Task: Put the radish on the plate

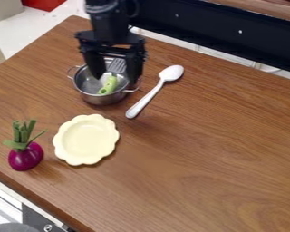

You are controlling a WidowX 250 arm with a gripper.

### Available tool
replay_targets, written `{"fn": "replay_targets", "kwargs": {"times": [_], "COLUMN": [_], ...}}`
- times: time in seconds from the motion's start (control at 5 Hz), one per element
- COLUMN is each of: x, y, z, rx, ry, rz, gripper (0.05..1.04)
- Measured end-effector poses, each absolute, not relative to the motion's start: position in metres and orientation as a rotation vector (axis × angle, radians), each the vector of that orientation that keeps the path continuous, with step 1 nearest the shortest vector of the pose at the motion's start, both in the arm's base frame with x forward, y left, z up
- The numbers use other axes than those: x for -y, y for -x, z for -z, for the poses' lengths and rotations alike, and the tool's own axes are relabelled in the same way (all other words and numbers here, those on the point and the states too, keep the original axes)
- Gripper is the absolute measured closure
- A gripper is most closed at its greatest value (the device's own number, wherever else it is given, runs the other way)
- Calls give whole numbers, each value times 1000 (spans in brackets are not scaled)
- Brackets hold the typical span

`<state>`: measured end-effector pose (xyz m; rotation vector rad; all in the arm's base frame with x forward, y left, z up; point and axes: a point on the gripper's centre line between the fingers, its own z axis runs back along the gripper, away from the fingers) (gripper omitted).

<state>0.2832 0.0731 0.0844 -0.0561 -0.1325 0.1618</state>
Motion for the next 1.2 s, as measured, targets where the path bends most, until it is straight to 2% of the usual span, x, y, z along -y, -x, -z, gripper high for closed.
{"fn": "replay_targets", "kwargs": {"times": [0.4, 0.6, 0.8, 1.2], "x": [-109, -125, -141, -165], "y": [-229, -210, -200, -182], "z": [-89, -92, -89, -79], "rx": [31, 27, 36, -7], "ry": [4, 6, -15, -36], "rz": [21, 118, 256, 493], "gripper": [87, 87, 87, 87]}}
